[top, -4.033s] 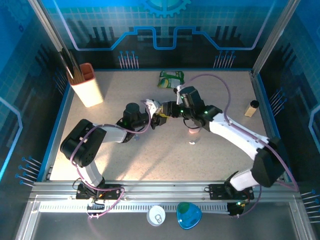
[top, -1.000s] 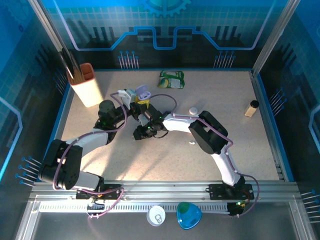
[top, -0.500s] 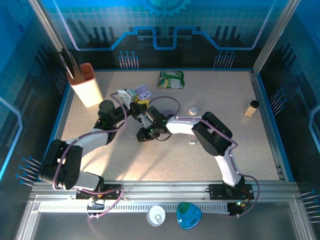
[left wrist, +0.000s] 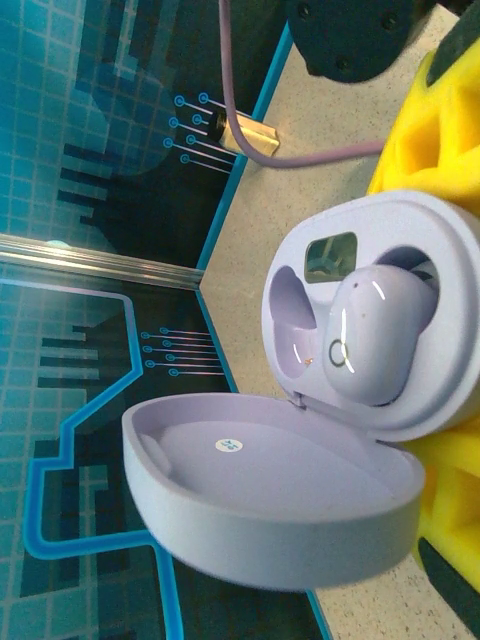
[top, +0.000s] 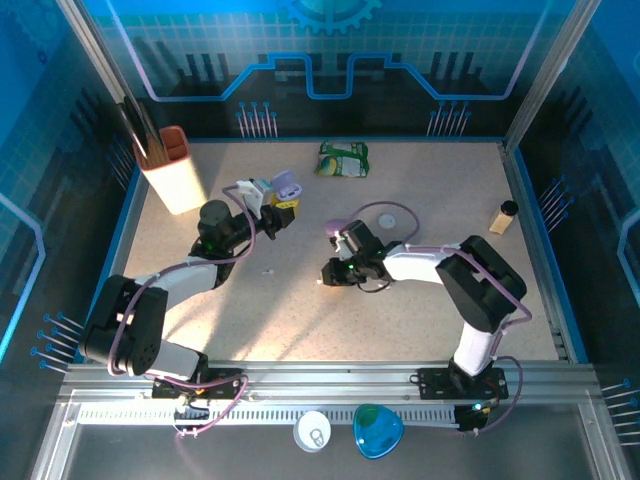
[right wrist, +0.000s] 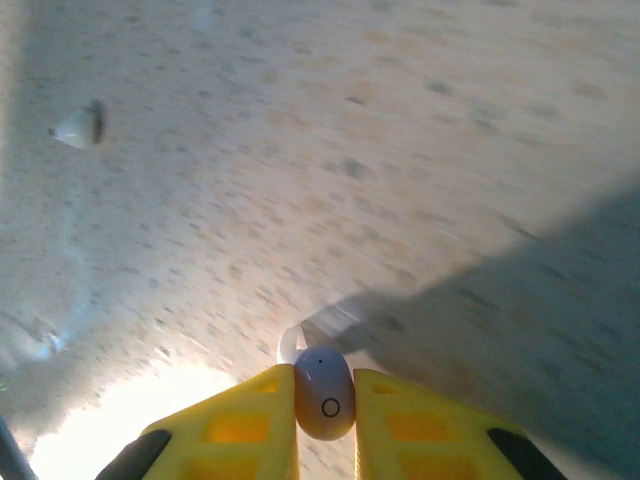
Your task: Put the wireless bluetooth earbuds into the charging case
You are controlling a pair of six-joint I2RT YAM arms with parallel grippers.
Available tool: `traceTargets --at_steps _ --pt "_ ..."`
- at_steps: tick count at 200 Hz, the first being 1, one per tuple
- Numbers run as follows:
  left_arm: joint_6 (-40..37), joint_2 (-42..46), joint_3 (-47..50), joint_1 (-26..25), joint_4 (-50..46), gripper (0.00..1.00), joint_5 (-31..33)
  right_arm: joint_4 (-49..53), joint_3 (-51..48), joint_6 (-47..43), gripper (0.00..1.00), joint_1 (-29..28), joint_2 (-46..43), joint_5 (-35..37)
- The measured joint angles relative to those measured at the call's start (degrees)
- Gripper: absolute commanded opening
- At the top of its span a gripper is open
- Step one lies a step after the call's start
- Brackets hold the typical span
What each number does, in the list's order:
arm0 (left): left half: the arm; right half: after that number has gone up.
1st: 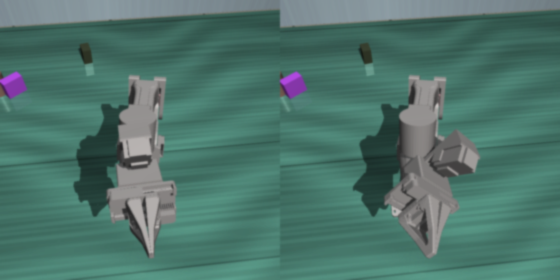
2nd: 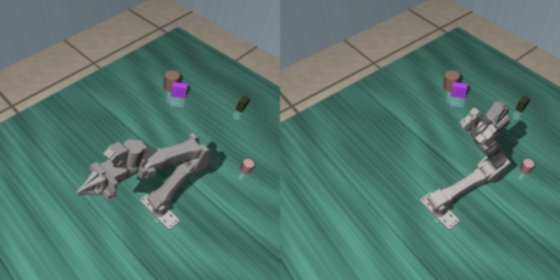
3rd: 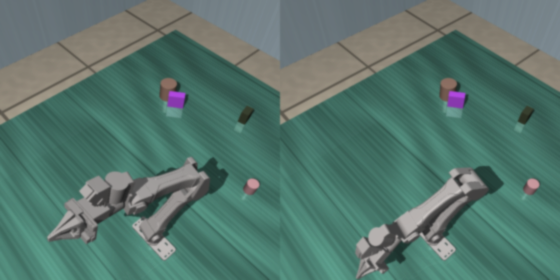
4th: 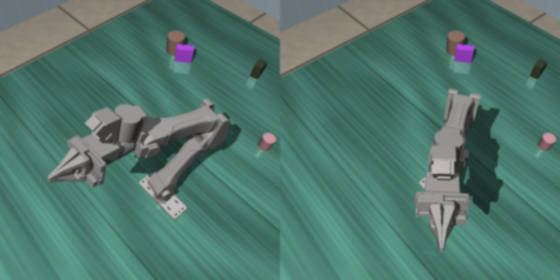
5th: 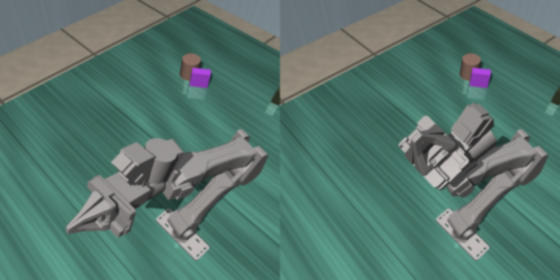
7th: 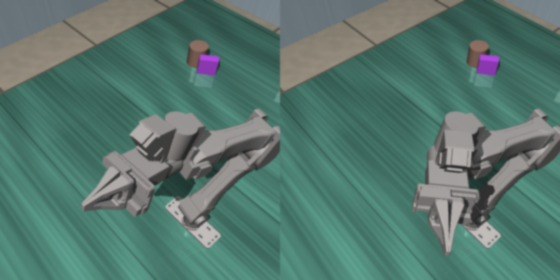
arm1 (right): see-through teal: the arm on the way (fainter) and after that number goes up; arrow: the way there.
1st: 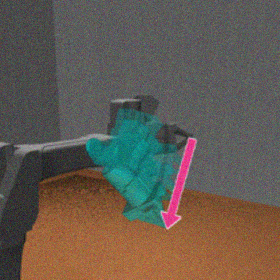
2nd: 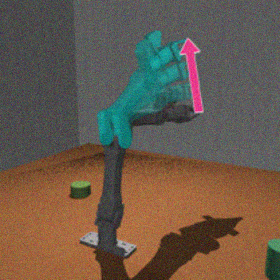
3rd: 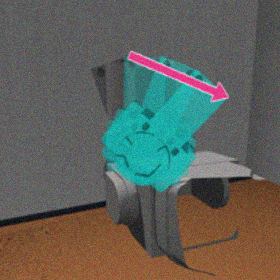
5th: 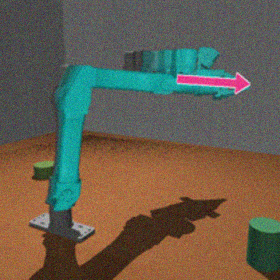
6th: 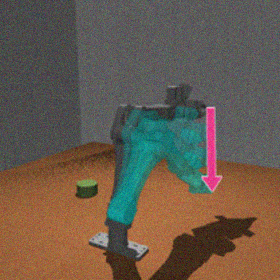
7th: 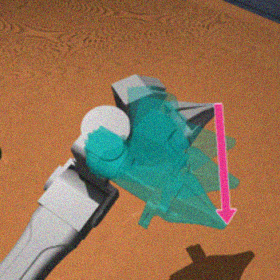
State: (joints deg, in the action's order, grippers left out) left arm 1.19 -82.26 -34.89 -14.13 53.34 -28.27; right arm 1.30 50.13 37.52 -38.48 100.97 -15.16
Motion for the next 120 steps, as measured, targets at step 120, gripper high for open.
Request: traceTargets --at_steps 120 --pt "0.0 -0.4 0.0 0.0 0.1 0.28 0.0 2.2 -3.6 1.1 0.44 -1.4 -4.3 1.4"
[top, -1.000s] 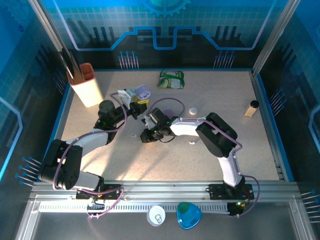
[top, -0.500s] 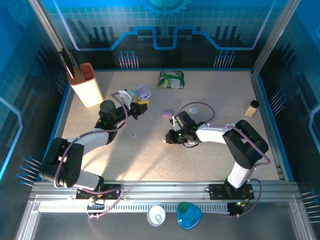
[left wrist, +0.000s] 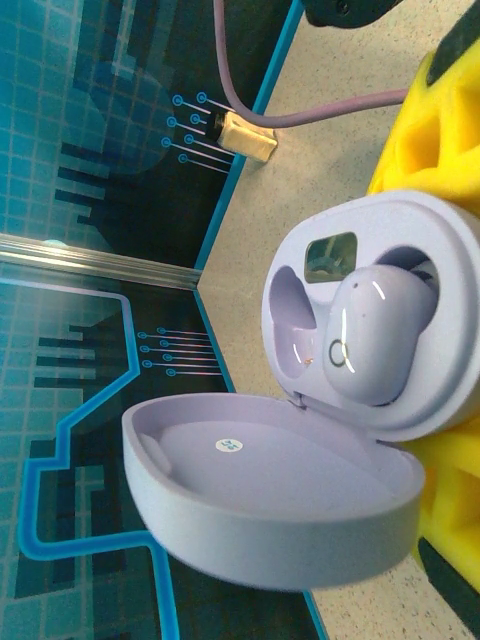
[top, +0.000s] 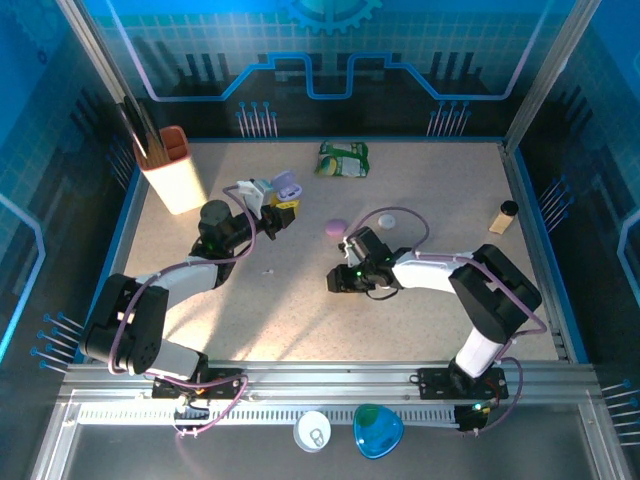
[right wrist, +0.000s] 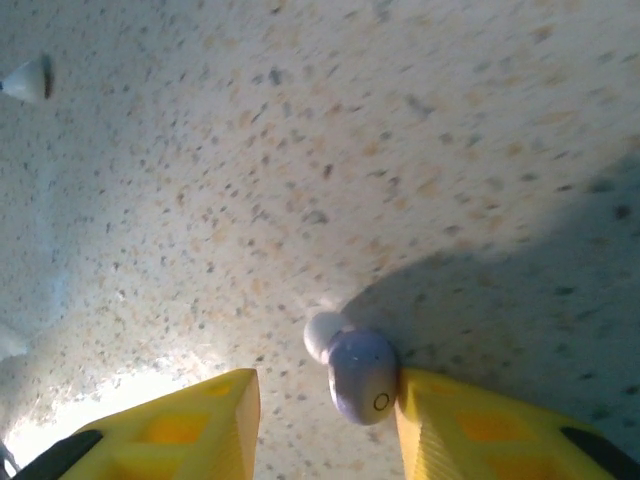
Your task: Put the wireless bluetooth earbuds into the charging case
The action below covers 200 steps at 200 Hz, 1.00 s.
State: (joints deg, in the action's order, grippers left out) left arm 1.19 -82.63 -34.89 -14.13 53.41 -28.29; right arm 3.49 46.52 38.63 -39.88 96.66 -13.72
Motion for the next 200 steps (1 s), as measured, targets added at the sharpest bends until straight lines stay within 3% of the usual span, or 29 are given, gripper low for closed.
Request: traceTargets --at_steps 60,106,162,200 --pt "0.0 -0.2 0.0 0.0 0.0 0.28 0.0 1.7 3.8 0.3 0.48 -4.3 0.0 -2.2" --pt "0.5 -2.3 0.0 0.3 1.9 0.28 0.0 2.2 4.6 -1.2 0.48 -4.4 -0.1 0.2" --pt "2.0 -4.0 0.3 0.9 3.6 0.27 0.0 3.5 7.9 -5.2 0.5 0.2 1.7 0.7" --pt "2.0 -4.0 1.0 0.9 3.9 0.27 0.0 3.5 13.4 -8.3 0.46 2.9 8.4 -4.3"
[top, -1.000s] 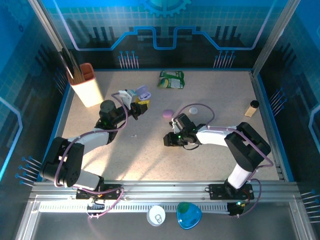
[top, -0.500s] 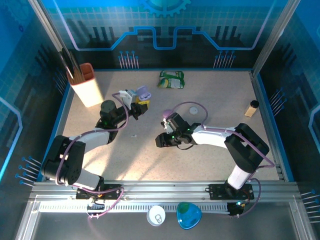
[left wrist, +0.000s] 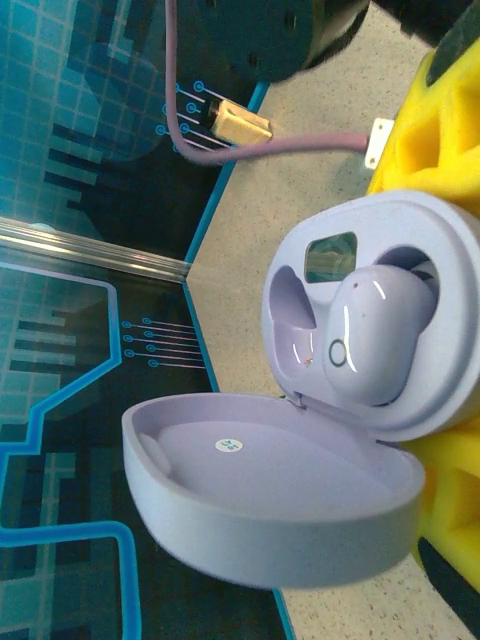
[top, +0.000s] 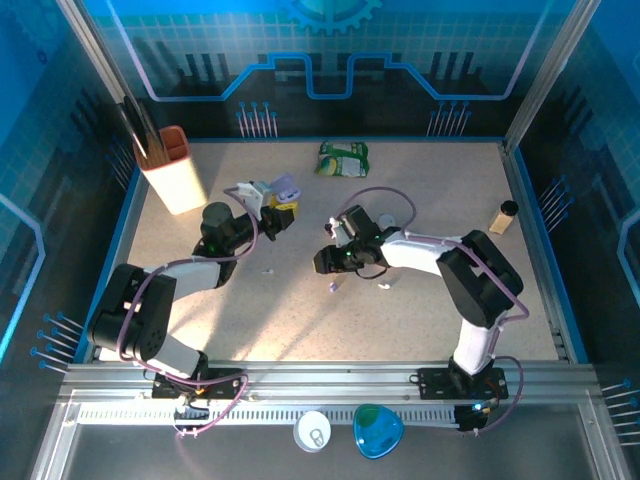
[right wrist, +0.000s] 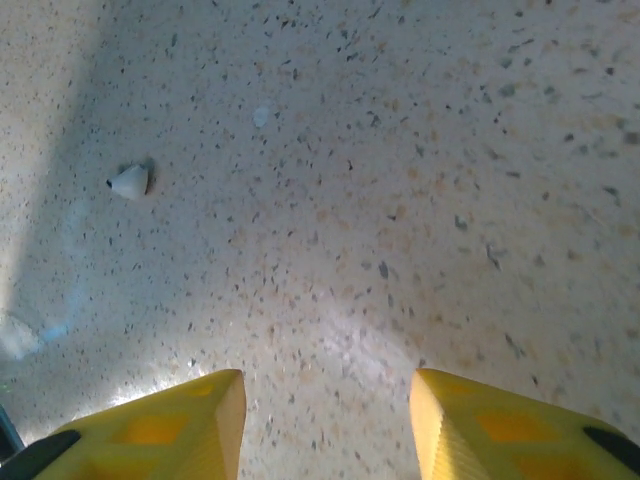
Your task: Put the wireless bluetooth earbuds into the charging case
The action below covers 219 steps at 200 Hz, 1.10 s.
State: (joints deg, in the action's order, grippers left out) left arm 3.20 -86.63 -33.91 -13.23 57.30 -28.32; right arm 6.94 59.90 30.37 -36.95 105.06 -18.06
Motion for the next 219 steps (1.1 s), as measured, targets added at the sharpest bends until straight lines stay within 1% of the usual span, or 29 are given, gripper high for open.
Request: traceTargets --at_steps 34,66,116,146,167,203,219 --pt "0.6 0.0 0.0 0.0 0.0 0.28 0.0 1.4 1.1 -3.5 0.44 0.3 3.5 -2.7" --pt "1.0 0.0 0.0 0.0 0.0 0.27 0.0 2.0 0.5 -5.9 0.42 0.8 3.1 -4.4" --pt "1.0 0.0 0.0 0.0 0.0 0.28 0.0 2.1 -4.0 -8.0 0.4 0.9 0.1 -7.0" --pt "1.0 0.0 0.0 0.0 0.0 0.28 -0.3 2.2 -5.9 -8.0 0.39 0.7 -1.3 -7.1" --pt "1.0 0.0 0.0 0.0 0.0 0.27 -0.5 2.4 -7.2 -8.0 0.42 0.5 -2.5 -6.8" --pt "1.0 0.0 0.0 0.0 0.0 0.27 -0.6 3.0 -8.0 -7.5 0.42 -0.2 -3.6 -5.6" --pt "1.0 0.0 0.0 0.0 0.0 0.27 -0.6 3.8 -8.2 -7.3 0.45 -0.7 -4.4 -4.2"
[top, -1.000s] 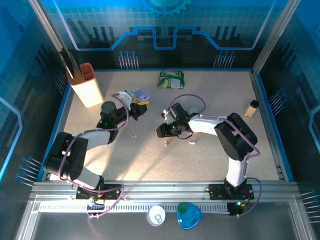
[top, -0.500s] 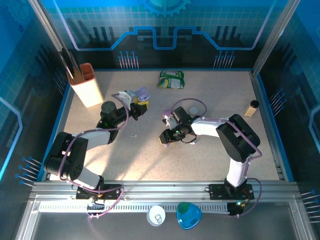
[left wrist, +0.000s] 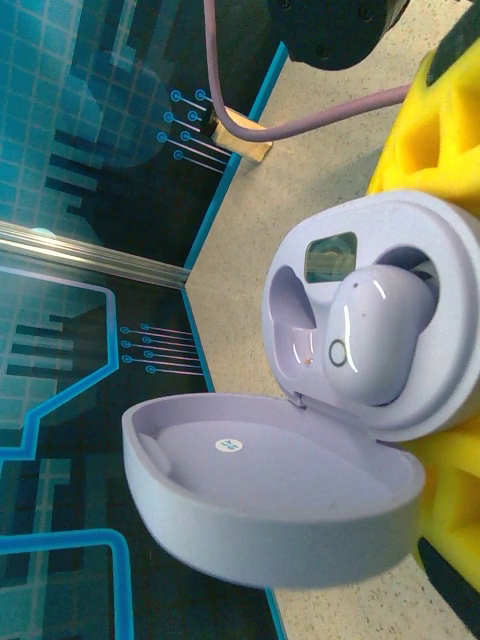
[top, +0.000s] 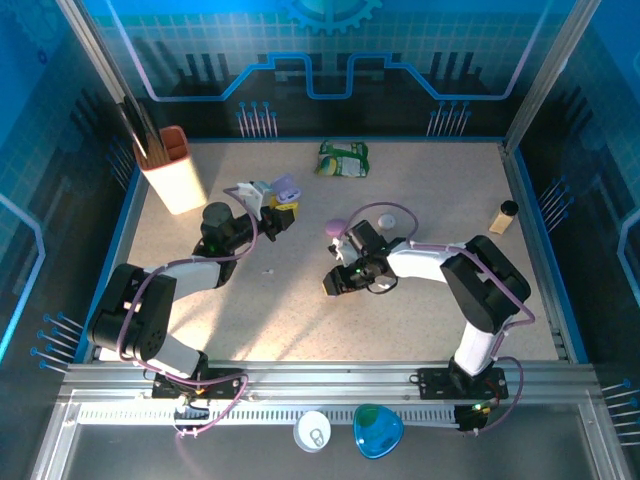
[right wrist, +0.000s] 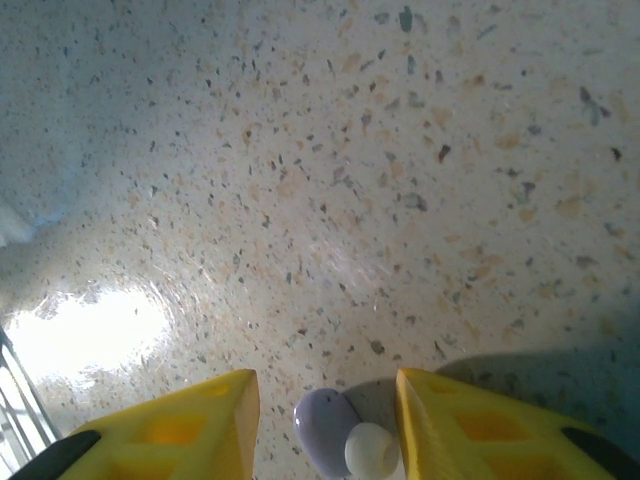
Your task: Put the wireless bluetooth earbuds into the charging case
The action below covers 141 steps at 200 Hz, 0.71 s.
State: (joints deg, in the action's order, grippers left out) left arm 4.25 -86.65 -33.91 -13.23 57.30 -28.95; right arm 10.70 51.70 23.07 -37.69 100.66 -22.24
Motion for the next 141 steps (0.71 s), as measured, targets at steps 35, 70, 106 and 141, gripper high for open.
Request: traceTargets --at_steps 35,70,106,141 --pt "-0.1 -0.1 0.1 0.1 0.0 0.28 0.0 4.7 0.3 0.2 0.5 -2.6 -3.1 7.6" --pt "-0.1 -0.1 1.2 1.5 0.0 0.28 0.0 9.9 4.2 -0.2 0.49 -5.7 -5.5 17.9" --pt "-0.3 -0.1 1.5 2.8 0.0 0.28 0.3 17.6 11.9 -0.1 0.44 -12.9 -5.0 32.6" --pt "-1.3 -0.1 1.5 3.9 0.0 0.28 0.7 24.1 18.9 0.3 0.42 -21.1 -0.4 45.2"
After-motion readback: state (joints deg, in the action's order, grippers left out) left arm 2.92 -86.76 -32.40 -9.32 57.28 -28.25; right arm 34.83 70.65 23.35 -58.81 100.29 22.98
